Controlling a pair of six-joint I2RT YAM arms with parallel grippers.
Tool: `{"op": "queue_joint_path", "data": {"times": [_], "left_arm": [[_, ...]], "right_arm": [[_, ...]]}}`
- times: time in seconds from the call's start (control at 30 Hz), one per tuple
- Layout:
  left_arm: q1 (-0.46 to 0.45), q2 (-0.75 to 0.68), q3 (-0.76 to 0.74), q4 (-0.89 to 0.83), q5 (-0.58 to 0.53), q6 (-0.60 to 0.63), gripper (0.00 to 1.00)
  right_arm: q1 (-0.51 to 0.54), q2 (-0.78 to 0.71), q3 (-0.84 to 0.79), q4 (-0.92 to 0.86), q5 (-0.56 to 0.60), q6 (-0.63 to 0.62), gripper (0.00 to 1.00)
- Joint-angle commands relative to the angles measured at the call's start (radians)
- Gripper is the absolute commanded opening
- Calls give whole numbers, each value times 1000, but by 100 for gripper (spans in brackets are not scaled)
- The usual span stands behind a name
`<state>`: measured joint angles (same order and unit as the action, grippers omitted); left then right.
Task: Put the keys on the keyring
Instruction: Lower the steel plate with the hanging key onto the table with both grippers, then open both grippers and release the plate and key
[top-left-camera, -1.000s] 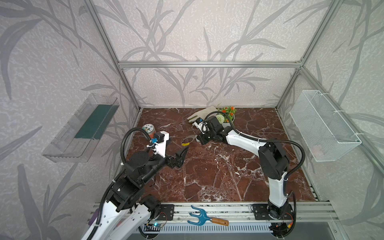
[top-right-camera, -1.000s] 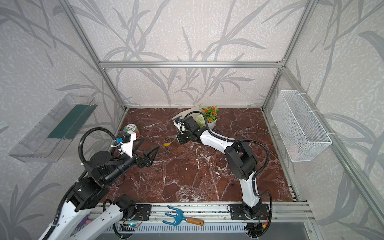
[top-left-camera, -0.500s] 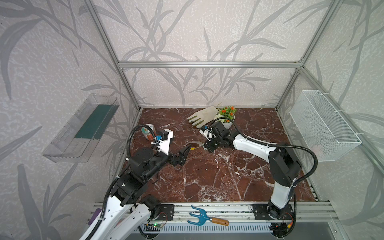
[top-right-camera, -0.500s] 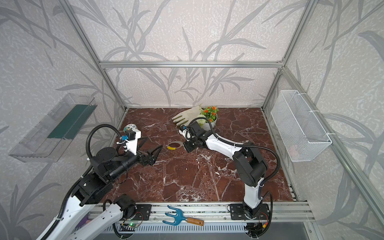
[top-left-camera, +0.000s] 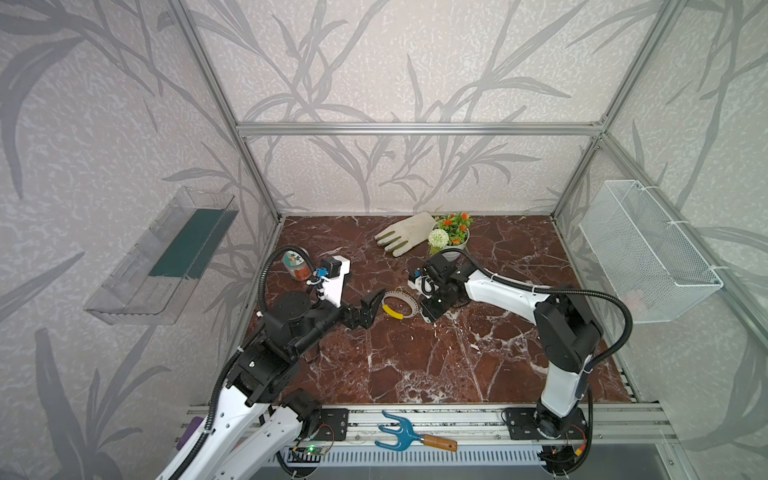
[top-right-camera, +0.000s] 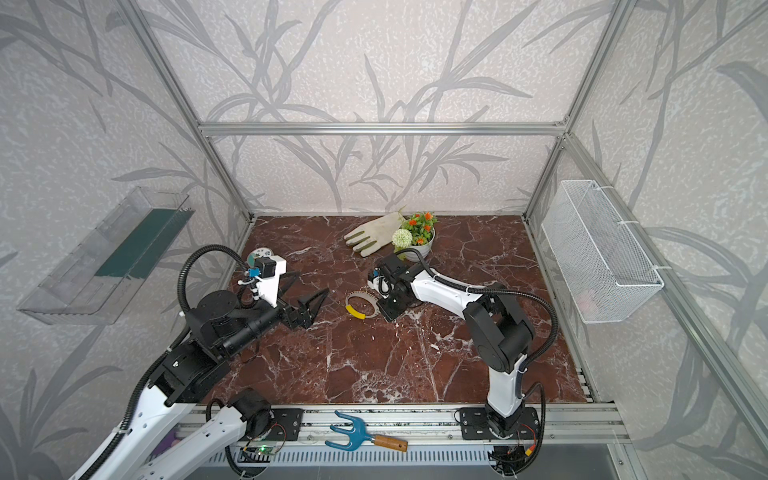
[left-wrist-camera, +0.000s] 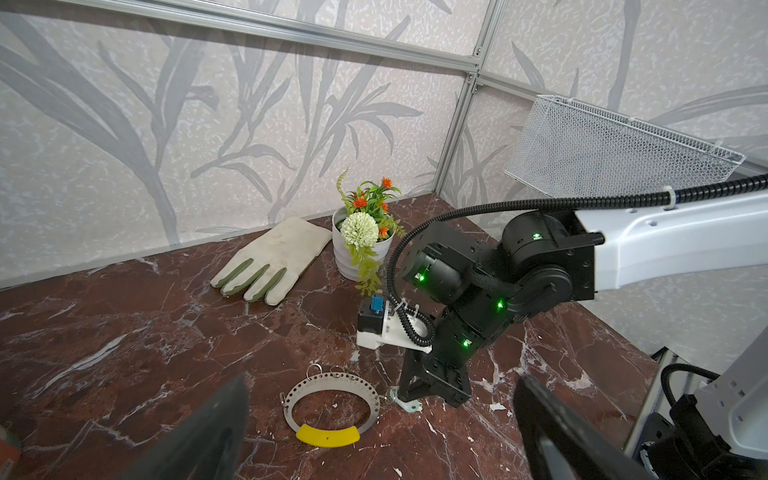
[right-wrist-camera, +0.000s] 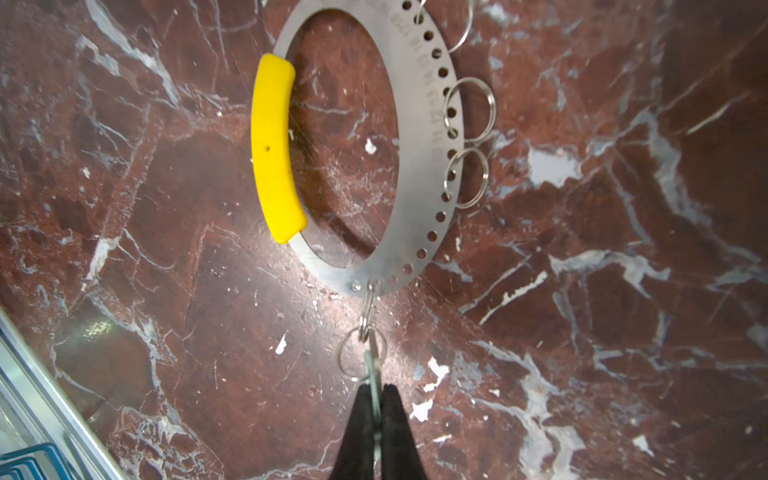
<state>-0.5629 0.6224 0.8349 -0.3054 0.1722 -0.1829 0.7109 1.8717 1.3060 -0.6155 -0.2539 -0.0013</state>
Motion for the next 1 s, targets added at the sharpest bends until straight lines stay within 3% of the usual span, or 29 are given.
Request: {"op": "queue_joint_path", "data": {"times": [0.0, 0.37, 0.6, 0.8, 0.97], "left_arm": [[1, 9, -7, 35, 25, 11, 99], [2, 26, -7, 48, 43, 0, 99], [1, 30, -7, 48, 22, 1, 99], [1, 40, -19, 53, -74, -6, 99], [1, 57, -43, 60, -246, -26, 99]], "right_arm": [[4, 16, -24, -75, 8, -1, 0], [4, 14, -82, -79, 39, 13, 10], [4, -20, -108, -92, 119, 39, 30], [4, -115, -156, -75, 179, 80, 37], [-1, -262, -234, -30, 290, 131, 41]]}}
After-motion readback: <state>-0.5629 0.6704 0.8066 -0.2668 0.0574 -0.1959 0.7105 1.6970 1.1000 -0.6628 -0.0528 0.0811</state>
